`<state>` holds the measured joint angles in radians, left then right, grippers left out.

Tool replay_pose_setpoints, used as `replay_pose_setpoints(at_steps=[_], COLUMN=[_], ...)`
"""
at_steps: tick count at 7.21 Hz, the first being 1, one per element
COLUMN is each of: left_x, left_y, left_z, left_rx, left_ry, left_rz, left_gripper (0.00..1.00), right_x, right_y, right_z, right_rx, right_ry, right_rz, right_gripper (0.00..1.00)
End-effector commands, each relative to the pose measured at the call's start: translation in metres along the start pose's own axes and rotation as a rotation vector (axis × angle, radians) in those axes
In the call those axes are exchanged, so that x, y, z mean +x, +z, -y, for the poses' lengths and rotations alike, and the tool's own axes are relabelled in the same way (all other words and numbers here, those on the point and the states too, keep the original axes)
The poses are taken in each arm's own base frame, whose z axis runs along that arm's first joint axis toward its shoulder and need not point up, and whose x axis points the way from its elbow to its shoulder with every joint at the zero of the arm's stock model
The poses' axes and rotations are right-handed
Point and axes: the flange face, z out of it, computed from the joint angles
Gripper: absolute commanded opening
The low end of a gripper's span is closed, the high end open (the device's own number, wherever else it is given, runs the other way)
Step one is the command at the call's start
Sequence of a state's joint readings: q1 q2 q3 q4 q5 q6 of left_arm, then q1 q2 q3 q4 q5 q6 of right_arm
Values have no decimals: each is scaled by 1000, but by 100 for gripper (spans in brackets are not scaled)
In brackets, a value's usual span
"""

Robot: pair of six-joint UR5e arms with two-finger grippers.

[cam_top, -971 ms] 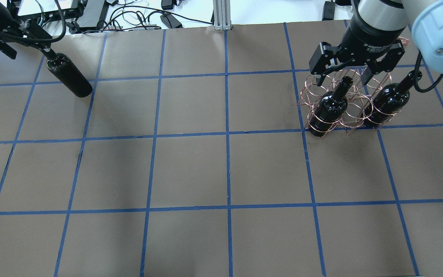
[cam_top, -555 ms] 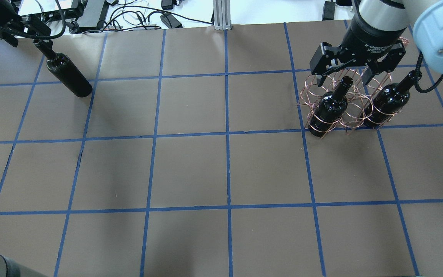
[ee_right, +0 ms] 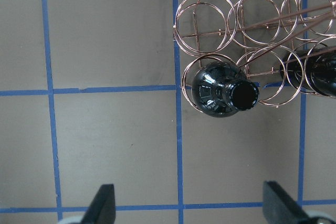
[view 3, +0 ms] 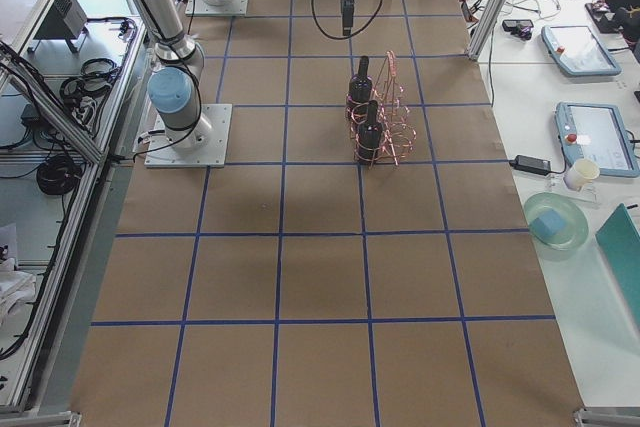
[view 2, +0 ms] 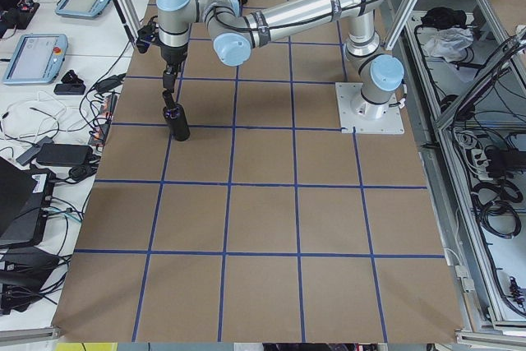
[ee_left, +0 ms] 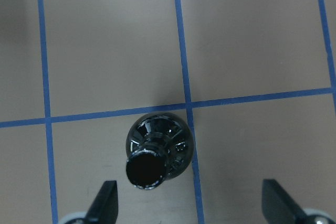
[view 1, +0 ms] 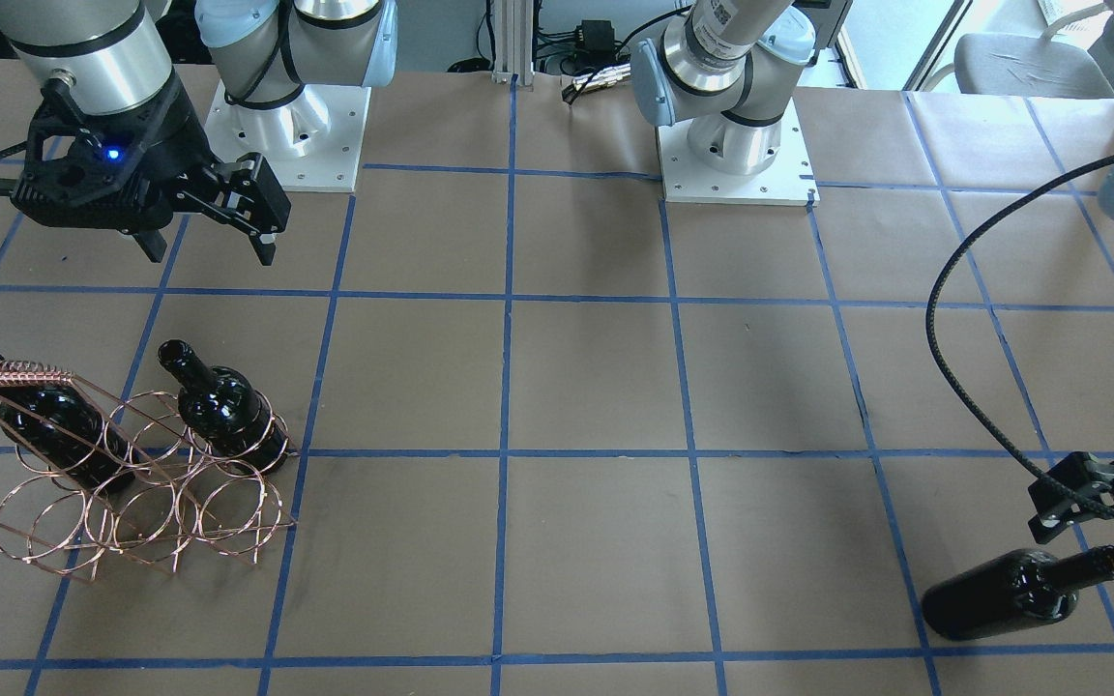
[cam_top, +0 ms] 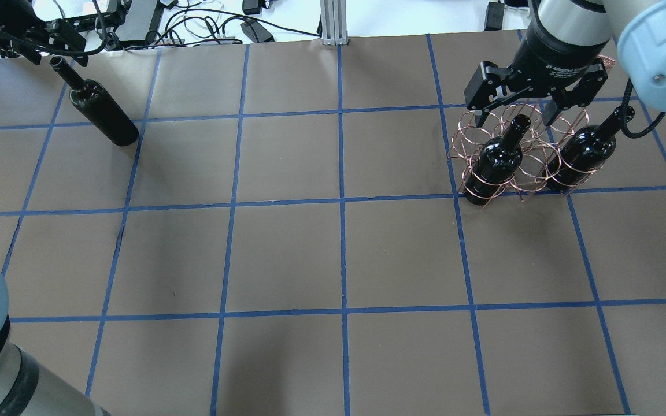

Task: Place wine into wine basket
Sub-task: 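Lower the open left gripper over the bottle's neck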

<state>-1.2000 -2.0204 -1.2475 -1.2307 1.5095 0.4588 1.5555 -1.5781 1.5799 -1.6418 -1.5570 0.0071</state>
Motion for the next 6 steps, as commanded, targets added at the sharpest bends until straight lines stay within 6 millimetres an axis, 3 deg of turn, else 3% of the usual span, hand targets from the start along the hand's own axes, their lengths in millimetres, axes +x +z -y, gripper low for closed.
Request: replay_pose_setpoints(at_steps=[1, 3, 6], left_x=[-13, -30, -31], left_y=[16, 29, 49], left_z=[5, 12, 18], left_rx=[-12, -16, -11], left_ry=[0, -9, -19], left_rz=[-3, -5, -42], left_gripper=[96, 96, 89], right_x=[0, 0, 0], right_y=[-1, 0, 0], right_z=[4, 4, 4], right_rx=[28, 24, 24], right_ry=[6, 2, 3], right_rz=[-1, -1, 0], right_gripper=[100, 100, 100])
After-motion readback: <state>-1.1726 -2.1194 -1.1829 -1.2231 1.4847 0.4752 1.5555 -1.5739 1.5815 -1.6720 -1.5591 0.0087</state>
